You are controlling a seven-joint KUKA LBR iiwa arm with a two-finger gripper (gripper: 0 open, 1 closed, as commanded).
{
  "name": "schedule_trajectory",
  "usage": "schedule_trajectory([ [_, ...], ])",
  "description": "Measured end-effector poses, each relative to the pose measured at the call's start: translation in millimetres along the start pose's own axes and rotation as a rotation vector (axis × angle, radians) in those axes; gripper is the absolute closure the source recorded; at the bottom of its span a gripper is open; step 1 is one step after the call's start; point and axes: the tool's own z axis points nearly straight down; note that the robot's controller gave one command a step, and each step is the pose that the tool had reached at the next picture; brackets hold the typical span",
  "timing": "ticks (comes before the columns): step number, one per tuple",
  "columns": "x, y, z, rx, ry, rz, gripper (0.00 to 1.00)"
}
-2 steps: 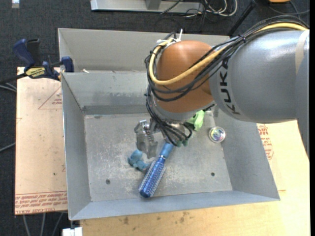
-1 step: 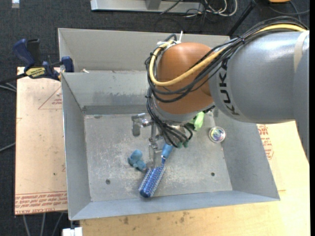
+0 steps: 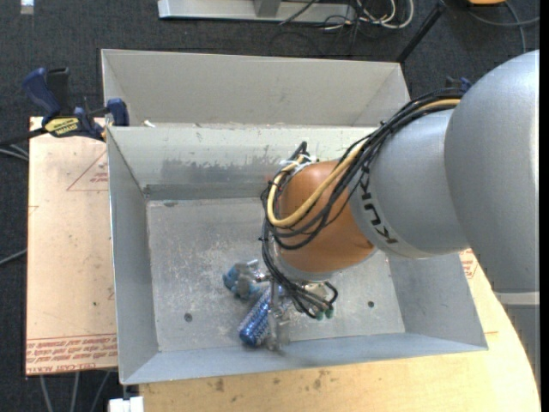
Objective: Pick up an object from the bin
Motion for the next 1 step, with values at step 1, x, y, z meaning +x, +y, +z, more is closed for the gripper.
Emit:
schedule_trajectory([
  [1,-2.7,0.3,-3.5,0.0,-0.008,0.0,1.0],
])
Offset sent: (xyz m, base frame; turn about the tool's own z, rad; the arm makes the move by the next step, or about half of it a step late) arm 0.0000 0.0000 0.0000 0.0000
